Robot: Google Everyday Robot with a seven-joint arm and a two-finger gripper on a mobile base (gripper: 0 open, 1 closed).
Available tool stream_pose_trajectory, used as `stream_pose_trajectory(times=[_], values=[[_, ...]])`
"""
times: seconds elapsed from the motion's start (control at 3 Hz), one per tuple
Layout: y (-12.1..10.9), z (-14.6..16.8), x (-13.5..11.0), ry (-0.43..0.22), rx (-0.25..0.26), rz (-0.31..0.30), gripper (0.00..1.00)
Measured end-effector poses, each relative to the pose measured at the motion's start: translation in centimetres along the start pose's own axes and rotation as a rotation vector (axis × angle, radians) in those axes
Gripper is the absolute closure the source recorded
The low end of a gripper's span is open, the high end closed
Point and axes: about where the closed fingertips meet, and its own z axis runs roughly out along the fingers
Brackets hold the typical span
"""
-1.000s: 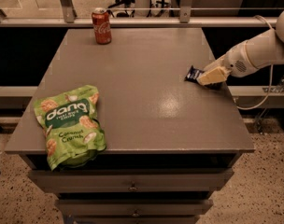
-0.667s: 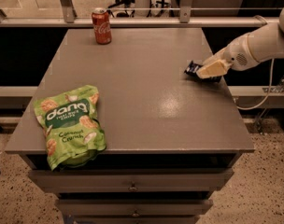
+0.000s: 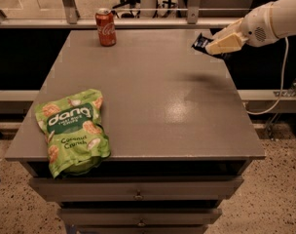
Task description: Move rxbar blueberry near coke can
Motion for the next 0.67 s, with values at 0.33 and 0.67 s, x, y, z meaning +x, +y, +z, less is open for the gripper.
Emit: stream_pose_trajectory(times=[0.33, 0.67], values=[[0.5, 1.9, -0.7, -0.021, -0.030, -0.014, 1.00], [0.9, 5.1, -2.0, -0.053, -0.066, -0.035, 1.00]])
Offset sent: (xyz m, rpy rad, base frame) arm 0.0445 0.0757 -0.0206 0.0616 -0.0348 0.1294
